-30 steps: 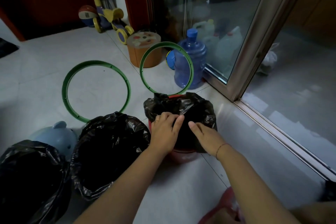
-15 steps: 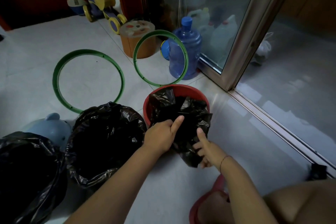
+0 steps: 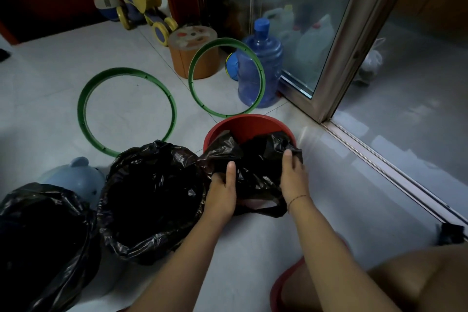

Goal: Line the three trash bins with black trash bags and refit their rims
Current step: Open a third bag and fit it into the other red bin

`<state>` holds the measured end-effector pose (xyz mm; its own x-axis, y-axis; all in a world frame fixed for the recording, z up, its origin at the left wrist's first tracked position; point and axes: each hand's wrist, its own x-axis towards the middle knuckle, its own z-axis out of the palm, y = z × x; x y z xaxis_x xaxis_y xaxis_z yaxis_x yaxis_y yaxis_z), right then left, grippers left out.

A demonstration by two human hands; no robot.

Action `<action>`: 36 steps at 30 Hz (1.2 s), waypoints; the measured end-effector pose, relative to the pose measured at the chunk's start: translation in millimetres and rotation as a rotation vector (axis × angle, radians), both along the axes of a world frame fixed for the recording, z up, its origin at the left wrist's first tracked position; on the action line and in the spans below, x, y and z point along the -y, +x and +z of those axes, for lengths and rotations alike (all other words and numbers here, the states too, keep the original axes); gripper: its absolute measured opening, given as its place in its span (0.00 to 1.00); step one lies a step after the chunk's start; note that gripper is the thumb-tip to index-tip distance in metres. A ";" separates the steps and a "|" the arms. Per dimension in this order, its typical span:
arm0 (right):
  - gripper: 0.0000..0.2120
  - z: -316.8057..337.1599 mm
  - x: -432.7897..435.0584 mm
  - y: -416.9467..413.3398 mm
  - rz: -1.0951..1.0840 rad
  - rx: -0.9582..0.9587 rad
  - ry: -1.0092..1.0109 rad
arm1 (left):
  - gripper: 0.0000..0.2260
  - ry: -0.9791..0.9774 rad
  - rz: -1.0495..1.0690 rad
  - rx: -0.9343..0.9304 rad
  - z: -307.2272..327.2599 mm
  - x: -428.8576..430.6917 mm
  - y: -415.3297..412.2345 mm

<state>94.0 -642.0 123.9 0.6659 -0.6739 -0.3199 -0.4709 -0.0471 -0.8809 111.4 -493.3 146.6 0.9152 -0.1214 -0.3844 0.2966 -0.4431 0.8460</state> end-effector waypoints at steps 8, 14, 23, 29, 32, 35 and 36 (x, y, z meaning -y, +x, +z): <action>0.48 -10.5 18.9 16.3 -0.063 0.053 0.366 | 0.35 -0.063 0.311 -0.145 -4.8 20.5 20.0; 0.60 -49.2 43.9 28.8 -0.080 0.022 0.523 | 0.32 -0.287 0.424 -0.331 -20.1 23.4 32.4; 0.39 -33.7 53.0 24.2 -0.188 0.133 0.637 | 0.29 -0.495 0.408 -0.578 -10.5 31.8 46.8; 0.33 -37.5 66.4 13.6 -0.294 0.181 0.606 | 0.19 -0.500 0.384 -0.569 -2.2 32.7 58.9; 0.27 -25.3 65.1 12.0 -0.320 0.156 0.524 | 0.16 -0.421 0.338 -0.432 -2.6 27.0 54.6; 0.29 -21.2 55.9 14.6 -0.308 0.082 0.190 | 0.11 -0.325 0.338 -0.230 -3.0 20.1 46.7; 0.28 -17.9 50.6 13.9 -0.354 0.083 0.022 | 0.11 -0.285 0.347 -0.143 -1.8 18.1 44.8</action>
<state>107.9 -692.6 106.0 0.4169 -0.8609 -0.2917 -0.3815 0.1256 -0.9158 156.3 -511.5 144.8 0.8605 0.0637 -0.5054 0.5086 -0.0530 0.8594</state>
